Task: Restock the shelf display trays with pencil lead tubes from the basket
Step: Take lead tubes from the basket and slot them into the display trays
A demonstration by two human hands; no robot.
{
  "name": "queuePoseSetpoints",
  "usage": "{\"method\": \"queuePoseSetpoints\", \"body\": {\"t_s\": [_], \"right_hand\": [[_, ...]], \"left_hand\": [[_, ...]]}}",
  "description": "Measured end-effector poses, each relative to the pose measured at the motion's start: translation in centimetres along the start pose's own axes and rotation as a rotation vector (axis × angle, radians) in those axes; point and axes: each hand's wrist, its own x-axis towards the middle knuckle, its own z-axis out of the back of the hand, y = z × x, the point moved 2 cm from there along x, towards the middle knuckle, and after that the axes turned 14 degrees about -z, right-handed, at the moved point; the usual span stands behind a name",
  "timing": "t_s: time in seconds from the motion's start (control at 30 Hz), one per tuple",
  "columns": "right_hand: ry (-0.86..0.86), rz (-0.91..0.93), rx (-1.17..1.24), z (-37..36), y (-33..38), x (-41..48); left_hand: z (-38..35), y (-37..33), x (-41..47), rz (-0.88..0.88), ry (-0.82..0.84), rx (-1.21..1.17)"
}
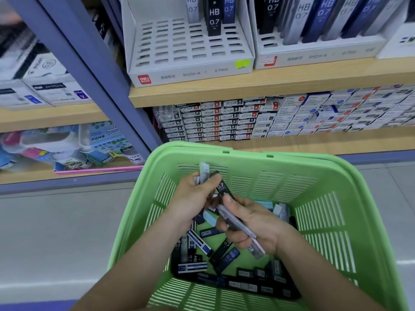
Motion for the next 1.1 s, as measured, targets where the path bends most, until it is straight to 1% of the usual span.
{"method": "queuePoseSetpoints", "body": {"t_s": [0.07, 0.1, 0.17, 0.23, 0.3, 0.33, 0.43, 0.5, 0.57, 0.67, 0.77, 0.8, 0.87, 0.93, 1.0, 1.1], "right_hand": [[0.039, 0.018, 0.011, 0.5, 0.3, -0.7], [0.03, 0.025, 0.023, 0.9, 0.5, -1.0], [-0.05, 0.052, 0.052, 1.4, 0.9, -1.4], [-0.146, 0.086, 0.104, 1.2, 1.2, -1.4], [-0.168, 0.109, 0.151, -0.3, 1.8, -1.4], [-0.147, 0.123, 0.144, -1.3, 2.1, -1.5], [-0.095, 0.218, 0.046, -3.5, 3.3, -2.2], [-0.101, 0.264, -0.007, -4.0, 4.1, -2.8], [-0.11, 0.297, -0.045, -4.1, 4.9, -3.6], [-0.126, 0.372, -0.083, -4.7, 6.5, -4.8], [-0.207, 0.43, -0.065, -5.1, 8.0, -6.1], [-0.225, 0.45, -0.049, -5.3, 8.5, -6.6], [-0.226, 0.484, -0.038, -5.7, 9.4, -7.5], [-0.208, 0.501, -0.003, -6.2, 9.9, -8.0], [-0.194, 0.515, 0.012, -6.1, 10.5, -8.6], [-0.207, 0.482, -0.044, -5.8, 11.1, -9.5]], "left_hand": [[1.0, -0.8, -0.1, -0.069, -0.068, -0.017], [1.5, -1.4, -0.2, -0.094, -0.096, -0.041], [2.4, -2.8, -0.7, -0.096, -0.116, -0.142], [2.5, -3.9, -1.4, -0.08, -0.045, -0.201], [1.6, -4.4, -2.2, -0.116, 0.043, -0.098], [0.9, -4.4, -2.3, -0.156, 0.05, -0.034], [-0.1, -4.8, -2.2, -0.271, -0.037, 0.119], [0.1, -5.8, -2.1, -0.323, -0.071, 0.145], [0.3, -7.2, -2.0, -0.336, -0.094, 0.102], [0.3, -9.5, -1.9, -0.316, -0.189, -0.095], [-0.5, -11.9, -1.5, -0.368, -0.255, -0.289], [-0.9, -12.6, -1.3, -0.394, -0.271, -0.317], [-1.9, -13.7, -1.0, -0.444, -0.293, -0.309], [-2.8, -14.4, -1.0, -0.444, -0.295, -0.292], [-3.6, -15.0, -1.1, -0.406, -0.274, -0.272], [-4.1, -15.8, -1.2, -0.317, -0.208, -0.299]]}}
